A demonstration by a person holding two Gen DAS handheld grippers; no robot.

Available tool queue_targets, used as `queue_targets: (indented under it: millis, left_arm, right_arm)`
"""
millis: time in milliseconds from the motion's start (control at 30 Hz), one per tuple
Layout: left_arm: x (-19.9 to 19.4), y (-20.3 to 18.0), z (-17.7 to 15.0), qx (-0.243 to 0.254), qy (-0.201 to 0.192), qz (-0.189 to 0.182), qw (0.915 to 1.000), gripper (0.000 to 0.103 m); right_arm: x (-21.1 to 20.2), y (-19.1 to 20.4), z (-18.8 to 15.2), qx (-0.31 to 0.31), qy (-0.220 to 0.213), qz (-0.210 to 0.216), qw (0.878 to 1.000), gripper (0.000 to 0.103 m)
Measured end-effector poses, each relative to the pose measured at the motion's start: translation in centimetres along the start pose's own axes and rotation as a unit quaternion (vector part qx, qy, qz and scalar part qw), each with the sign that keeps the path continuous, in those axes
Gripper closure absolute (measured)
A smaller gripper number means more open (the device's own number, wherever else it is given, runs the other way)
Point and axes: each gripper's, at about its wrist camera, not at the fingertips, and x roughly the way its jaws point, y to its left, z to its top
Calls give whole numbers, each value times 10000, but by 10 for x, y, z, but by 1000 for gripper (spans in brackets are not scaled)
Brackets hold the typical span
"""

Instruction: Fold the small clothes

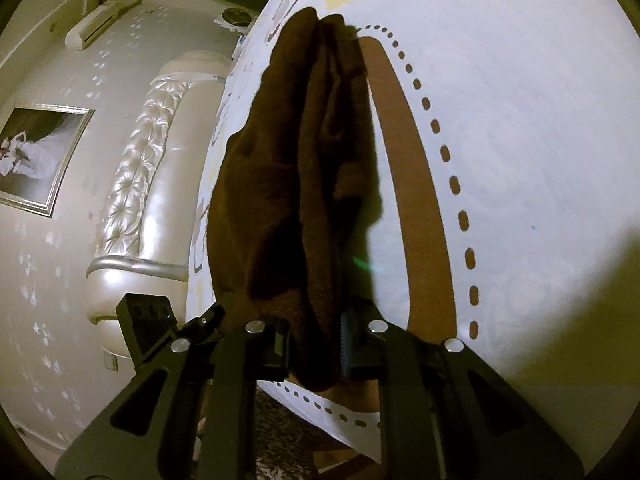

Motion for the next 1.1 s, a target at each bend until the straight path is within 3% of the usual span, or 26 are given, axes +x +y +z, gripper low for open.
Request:
queue_targets:
  millis: [967, 1100]
  left_arm:
    - [5, -1, -2, 40, -27, 60, 10000, 71]
    - [2, 0, 1, 43, 5, -151, 9999, 64]
  right_arm:
    - [-3, -1, 1, 53, -50, -11, 10000, 88]
    - [-9, -1, 1, 54, -70, 10, 10000, 79]
